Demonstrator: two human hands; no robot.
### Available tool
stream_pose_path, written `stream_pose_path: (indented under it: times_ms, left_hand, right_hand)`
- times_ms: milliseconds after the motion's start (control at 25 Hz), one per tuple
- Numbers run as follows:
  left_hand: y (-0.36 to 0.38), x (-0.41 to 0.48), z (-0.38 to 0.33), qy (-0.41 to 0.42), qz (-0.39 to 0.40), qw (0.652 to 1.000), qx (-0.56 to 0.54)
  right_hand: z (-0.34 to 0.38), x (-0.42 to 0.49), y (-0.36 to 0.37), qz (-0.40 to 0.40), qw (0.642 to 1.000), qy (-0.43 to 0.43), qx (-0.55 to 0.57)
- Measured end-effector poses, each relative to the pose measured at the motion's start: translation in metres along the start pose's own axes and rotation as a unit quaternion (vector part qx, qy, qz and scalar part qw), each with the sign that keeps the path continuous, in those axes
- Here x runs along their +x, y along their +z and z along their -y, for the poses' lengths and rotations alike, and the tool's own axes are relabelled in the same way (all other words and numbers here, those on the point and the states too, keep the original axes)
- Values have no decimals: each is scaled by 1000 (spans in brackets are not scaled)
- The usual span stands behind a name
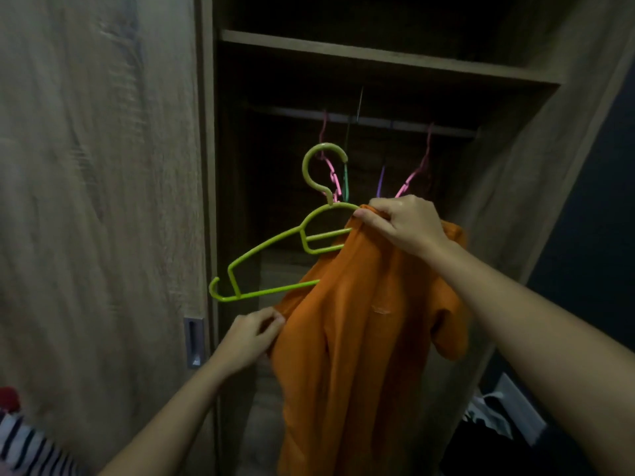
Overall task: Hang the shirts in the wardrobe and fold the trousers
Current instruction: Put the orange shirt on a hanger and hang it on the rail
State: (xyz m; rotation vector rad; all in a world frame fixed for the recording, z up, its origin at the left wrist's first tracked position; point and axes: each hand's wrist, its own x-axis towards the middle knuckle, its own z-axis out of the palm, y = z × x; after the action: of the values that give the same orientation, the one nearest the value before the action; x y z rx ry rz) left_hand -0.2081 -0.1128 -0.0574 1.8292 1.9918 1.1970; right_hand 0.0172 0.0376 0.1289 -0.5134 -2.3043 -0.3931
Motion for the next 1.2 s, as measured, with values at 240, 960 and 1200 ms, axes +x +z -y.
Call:
stream_pose_path:
  times_ms: [240,960,1200]
  left_hand:
    - [-42,-14,20,122,-13,988,98]
    - [-115,15,-51,121,-42,992,18]
    - [-109,17,-57,86,-28,987,130]
  right_hand:
    - [-27,-27,-4,24,997,49,52]
    - [-9,-45,15,39,968,121,217]
    - [11,-40,21,63,972,83,209]
